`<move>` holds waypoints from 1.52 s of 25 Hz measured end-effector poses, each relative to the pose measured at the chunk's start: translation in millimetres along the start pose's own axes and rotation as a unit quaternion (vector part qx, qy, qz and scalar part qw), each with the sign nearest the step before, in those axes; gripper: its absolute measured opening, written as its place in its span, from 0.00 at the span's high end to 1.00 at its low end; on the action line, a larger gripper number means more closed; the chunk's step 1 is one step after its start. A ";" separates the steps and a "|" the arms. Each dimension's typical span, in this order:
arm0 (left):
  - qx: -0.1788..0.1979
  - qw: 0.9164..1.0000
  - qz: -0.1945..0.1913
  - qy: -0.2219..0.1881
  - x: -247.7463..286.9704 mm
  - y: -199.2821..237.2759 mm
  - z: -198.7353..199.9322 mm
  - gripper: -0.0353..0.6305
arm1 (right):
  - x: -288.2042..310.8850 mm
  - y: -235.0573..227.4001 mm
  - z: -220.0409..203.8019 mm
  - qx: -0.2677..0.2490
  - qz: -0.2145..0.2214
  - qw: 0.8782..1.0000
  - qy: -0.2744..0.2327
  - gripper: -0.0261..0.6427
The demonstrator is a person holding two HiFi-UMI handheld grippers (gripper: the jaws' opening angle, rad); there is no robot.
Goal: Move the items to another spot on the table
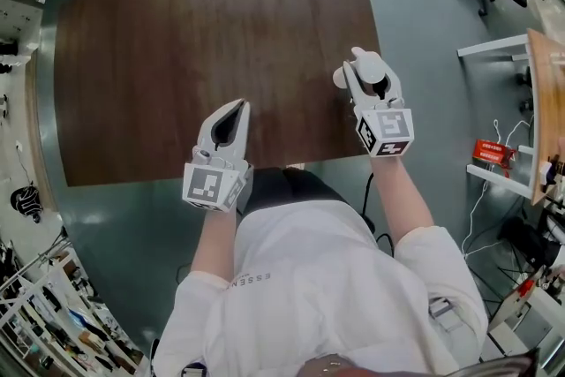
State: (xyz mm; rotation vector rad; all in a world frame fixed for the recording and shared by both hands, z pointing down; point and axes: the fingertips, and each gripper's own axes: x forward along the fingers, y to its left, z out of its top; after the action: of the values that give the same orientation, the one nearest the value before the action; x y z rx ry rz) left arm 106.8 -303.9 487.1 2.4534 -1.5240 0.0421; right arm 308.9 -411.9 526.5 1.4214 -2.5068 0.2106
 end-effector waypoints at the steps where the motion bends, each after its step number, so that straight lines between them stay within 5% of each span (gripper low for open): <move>1: 0.004 1.000 0.004 -0.008 -1.1 -1.9 4.2 0.93 | -4.1 -0.4 4.4 -0.001 0.003 1.000 -0.003 0.69; 8: 0.033 0.997 0.047 -0.056 -36.1 -18.9 54.7 0.93 | -32.7 26.2 35.9 -0.017 0.054 0.998 -0.018 0.69; 14: 0.028 0.987 0.141 -0.068 -99.5 25.3 44.6 0.93 | 1.0 106.1 54.0 -0.030 0.149 0.988 -0.016 0.69; 22: 0.008 0.967 0.240 -0.089 -210.9 96.2 41.4 0.93 | 26.9 242.5 68.2 -0.058 0.243 0.968 -0.009 0.69; 30: 0.006 0.947 0.305 -0.100 -354.3 183.4 43.1 0.93 | 43.7 408.8 63.5 -0.073 0.290 0.954 0.008 0.69; 38: 0.005 0.946 0.310 -0.095 -478.7 262.2 43.5 0.93 | 59.5 562.6 60.5 -0.067 0.286 0.956 0.016 0.69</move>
State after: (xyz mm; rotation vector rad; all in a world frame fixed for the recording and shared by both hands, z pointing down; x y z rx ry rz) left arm -346.3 -3.6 421.9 1.9266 -2.3245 -0.0732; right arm -212.1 -187.1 484.6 0.6081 -2.7782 0.1599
